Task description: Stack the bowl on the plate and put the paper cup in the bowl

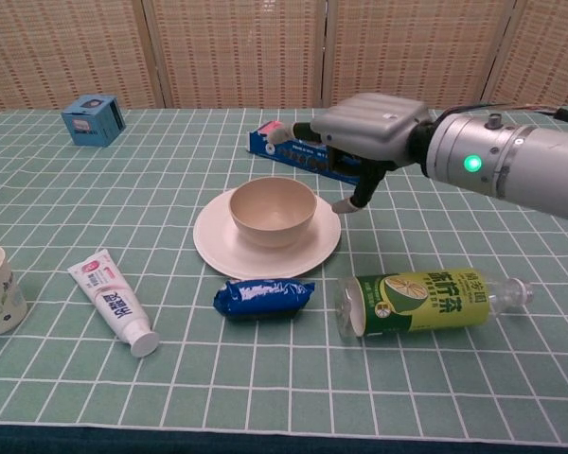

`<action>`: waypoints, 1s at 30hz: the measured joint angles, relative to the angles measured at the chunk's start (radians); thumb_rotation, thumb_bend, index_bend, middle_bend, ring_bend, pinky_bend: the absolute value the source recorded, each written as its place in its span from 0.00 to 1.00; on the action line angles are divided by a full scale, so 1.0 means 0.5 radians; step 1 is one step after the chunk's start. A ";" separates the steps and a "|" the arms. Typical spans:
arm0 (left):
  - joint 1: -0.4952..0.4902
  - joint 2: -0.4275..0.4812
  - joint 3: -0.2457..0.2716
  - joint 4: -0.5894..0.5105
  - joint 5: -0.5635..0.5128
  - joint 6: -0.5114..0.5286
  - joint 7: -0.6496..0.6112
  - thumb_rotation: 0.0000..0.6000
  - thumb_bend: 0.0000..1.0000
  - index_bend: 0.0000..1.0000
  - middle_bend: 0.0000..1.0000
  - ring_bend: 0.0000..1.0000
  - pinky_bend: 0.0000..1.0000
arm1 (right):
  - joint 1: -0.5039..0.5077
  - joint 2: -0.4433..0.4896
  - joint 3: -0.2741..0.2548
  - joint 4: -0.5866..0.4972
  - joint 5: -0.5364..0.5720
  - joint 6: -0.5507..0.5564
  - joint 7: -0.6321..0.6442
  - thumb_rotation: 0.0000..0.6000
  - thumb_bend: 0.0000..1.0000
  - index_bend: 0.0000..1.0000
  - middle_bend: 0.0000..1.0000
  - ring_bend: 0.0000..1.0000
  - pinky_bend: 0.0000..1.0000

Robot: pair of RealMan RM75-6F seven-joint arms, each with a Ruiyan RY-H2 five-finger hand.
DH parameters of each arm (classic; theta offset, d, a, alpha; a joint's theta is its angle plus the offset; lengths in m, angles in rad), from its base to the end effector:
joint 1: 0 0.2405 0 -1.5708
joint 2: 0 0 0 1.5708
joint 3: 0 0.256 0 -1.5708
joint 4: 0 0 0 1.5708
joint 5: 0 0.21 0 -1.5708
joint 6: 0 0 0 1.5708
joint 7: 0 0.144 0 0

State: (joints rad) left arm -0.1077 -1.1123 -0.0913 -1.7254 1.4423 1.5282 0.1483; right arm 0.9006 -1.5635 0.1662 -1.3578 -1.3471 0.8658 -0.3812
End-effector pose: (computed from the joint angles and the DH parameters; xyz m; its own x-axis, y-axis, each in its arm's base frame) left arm -0.2865 0.1937 0.1656 0.4252 -0.0767 0.9019 0.9050 0.0224 -0.4248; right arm -0.0944 -0.3665 -0.0266 0.6692 -0.0468 0.7416 -0.5822 -0.6532 0.4842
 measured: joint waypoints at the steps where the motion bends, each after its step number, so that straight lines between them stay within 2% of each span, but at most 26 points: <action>1: -0.003 -0.001 -0.001 0.001 -0.001 -0.004 0.000 1.00 0.22 0.19 0.29 0.24 0.35 | -0.023 0.036 -0.003 -0.039 -0.004 0.036 0.000 1.00 0.20 0.07 0.86 0.86 1.00; 5: -0.019 0.001 -0.006 0.006 -0.006 -0.036 0.004 1.00 0.22 0.19 0.29 0.24 0.35 | -0.156 0.226 -0.024 -0.228 -0.030 0.231 -0.009 1.00 0.20 0.07 0.83 0.83 1.00; 8: -0.033 0.006 -0.013 0.014 -0.012 -0.056 -0.004 1.00 0.22 0.19 0.29 0.24 0.35 | -0.286 0.379 -0.056 -0.360 -0.052 0.392 -0.020 1.00 0.20 0.11 0.77 0.77 1.00; 10: -0.042 0.008 -0.016 0.019 -0.017 -0.073 -0.010 1.00 0.22 0.19 0.29 0.24 0.35 | -0.374 0.472 -0.082 -0.428 -0.062 0.487 -0.023 1.00 0.20 0.13 0.69 0.69 0.94; 13: -0.067 0.007 -0.019 0.029 -0.017 -0.113 -0.020 1.00 0.22 0.19 0.28 0.24 0.35 | -0.523 0.607 -0.129 -0.518 -0.067 0.632 -0.016 1.00 0.20 0.13 0.60 0.57 0.80; 17: -0.103 0.009 -0.014 0.041 0.000 -0.174 -0.024 1.00 0.22 0.18 0.25 0.20 0.30 | -0.716 0.748 -0.185 -0.583 -0.061 0.809 0.043 1.00 0.20 0.13 0.57 0.54 0.76; 21: -0.154 0.041 0.002 0.026 0.012 -0.289 -0.026 1.00 0.22 0.14 0.17 0.11 0.22 | -0.864 0.849 -0.230 -0.596 -0.056 0.926 0.118 1.00 0.20 0.13 0.56 0.51 0.73; 25: -0.231 0.115 0.031 -0.046 0.002 -0.491 -0.010 1.00 0.20 0.07 0.07 0.02 0.17 | -0.977 0.900 -0.266 -0.572 -0.059 0.998 0.192 1.00 0.20 0.13 0.54 0.49 0.71; 30: -0.359 0.187 0.061 -0.120 -0.035 -0.762 0.061 1.00 0.20 0.03 0.00 0.00 0.14 | -1.077 0.938 -0.281 -0.533 -0.070 1.058 0.277 1.00 0.20 0.13 0.54 0.49 0.70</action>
State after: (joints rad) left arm -0.2870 -1.0185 -0.0608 -1.7854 1.4248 1.1473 0.1786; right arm 0.3621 -1.0947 0.0257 -1.6242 -1.3820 1.3950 -0.2426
